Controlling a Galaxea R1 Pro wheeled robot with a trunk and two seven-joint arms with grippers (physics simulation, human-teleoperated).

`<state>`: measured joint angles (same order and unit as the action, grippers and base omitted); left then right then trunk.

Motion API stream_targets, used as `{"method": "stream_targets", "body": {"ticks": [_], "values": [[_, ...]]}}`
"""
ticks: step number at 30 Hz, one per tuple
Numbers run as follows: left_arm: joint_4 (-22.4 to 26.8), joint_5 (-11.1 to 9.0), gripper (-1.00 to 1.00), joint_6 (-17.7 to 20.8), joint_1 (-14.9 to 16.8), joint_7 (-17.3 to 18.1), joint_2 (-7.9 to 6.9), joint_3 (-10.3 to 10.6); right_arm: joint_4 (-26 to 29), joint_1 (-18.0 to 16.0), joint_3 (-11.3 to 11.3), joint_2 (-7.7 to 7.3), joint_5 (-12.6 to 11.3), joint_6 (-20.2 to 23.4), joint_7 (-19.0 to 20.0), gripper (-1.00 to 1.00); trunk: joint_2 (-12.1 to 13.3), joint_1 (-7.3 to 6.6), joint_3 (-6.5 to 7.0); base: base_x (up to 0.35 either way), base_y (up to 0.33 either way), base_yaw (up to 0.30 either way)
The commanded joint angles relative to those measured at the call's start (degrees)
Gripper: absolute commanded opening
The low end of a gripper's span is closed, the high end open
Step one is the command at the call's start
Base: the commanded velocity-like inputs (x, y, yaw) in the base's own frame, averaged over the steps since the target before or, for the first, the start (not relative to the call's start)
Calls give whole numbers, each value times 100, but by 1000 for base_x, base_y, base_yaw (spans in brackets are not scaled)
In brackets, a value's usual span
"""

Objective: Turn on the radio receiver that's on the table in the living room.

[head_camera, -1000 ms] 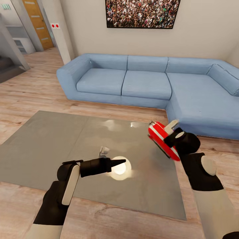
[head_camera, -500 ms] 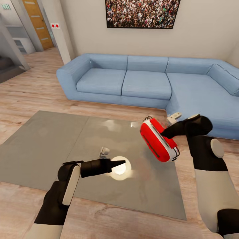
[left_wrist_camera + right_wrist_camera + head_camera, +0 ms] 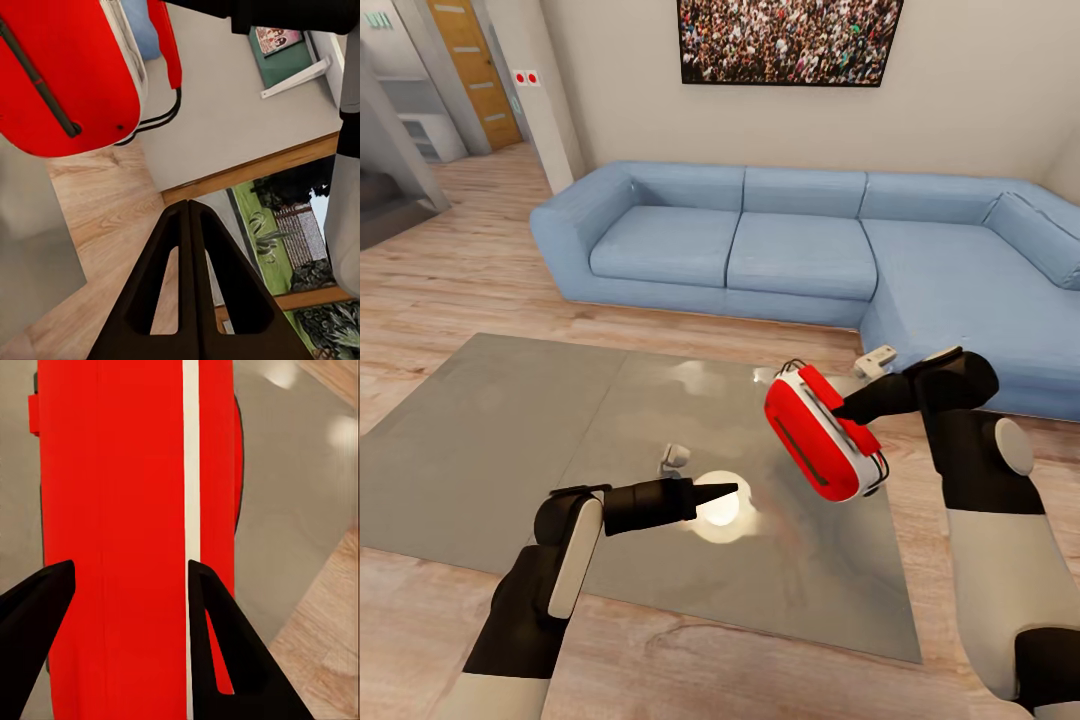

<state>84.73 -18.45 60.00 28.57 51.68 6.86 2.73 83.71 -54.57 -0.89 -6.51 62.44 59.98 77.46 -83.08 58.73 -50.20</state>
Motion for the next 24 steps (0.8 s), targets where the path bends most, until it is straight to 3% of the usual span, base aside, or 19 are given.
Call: {"method": "stream_targets", "body": {"ticks": [1,24], "values": [[0,0,-100,0,0,0,0,0,3,-1,5,-13,-2,2,4,-100,0,0,0,0,0,0],[2,0,-100,0,0,0,0,-1,-186,78,19,18,-30,2,15,-100,0,0,0,0,0,0]]}}
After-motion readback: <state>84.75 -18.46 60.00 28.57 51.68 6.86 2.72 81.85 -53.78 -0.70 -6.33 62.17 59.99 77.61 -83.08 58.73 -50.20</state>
